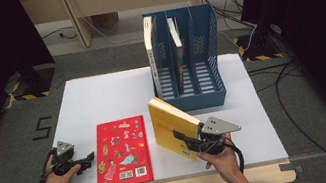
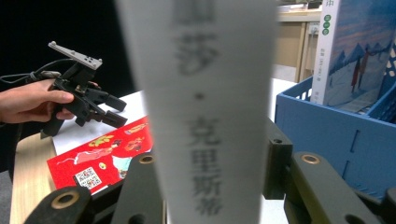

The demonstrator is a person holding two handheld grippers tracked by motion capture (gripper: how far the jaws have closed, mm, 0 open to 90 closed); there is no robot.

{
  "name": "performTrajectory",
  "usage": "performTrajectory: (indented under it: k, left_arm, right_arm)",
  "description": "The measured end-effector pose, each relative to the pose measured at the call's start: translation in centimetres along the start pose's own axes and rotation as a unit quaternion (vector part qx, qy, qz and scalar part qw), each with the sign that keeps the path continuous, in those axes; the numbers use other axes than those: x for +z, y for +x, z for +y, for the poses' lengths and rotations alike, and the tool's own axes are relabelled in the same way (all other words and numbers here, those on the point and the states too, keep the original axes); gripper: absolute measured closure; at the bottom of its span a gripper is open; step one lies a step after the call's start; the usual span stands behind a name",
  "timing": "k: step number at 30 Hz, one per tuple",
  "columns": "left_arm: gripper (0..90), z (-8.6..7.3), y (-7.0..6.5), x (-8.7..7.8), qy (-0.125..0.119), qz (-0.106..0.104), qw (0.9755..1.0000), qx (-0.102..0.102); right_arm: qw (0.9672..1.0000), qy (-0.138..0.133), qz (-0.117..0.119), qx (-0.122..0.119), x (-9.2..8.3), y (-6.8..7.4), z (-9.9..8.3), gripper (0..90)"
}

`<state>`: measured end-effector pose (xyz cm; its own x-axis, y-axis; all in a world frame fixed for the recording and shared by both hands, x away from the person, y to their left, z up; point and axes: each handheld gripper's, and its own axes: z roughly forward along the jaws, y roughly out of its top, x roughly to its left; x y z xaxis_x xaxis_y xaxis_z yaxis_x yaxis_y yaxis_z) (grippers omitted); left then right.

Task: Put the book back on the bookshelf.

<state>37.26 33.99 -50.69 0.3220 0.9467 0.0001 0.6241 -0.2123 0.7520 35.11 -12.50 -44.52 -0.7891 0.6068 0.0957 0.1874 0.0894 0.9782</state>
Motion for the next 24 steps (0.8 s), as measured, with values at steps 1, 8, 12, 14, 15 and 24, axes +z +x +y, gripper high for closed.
performTrajectory:
  k: [1, 8, 12, 14, 15, 24]
  left_arm:
    - [14.8, 0.0, 0.0, 0.0, 0.000, 0.000, 1.0000, 0.000]
    - [14.6, 0.0, 0.0, 0.0, 0.001, -0.001, 1.0000, -0.001]
    - [14.6, 0.0, 0.0, 0.0, 0.001, -0.001, 1.0000, -0.001]
    - [14.6, 0.0, 0.0, 0.0, 0.001, -0.001, 1.0000, -0.001]
    - [14.6, 0.0, 0.0, 0.0, 0.000, 0.000, 1.0000, 0.000]
    - [14.5, 0.0, 0.0, 0.0, 0.000, 0.000, 1.0000, 0.000]
  right_arm:
    - [1.0000, 0.000, 0.000, -0.001, 0.0, 0.0, 0.0, 62.5]
    - [1.0000, -0.001, -0.003, -0.003, 0.4, 0.1, 0.1, 62.6]
    - [1.0000, -0.001, -0.003, -0.003, 0.6, 0.2, 0.1, 62.7]
    - [1.0000, -0.003, -0.004, -0.004, 0.7, 0.2, 0.1, 62.8]
    - [1.0000, -0.002, -0.004, -0.004, 0.8, 0.2, 0.1, 63.1]
    - [1.0000, -0.008, -0.005, 0.001, 1.1, 0.2, 0.1, 63.7]
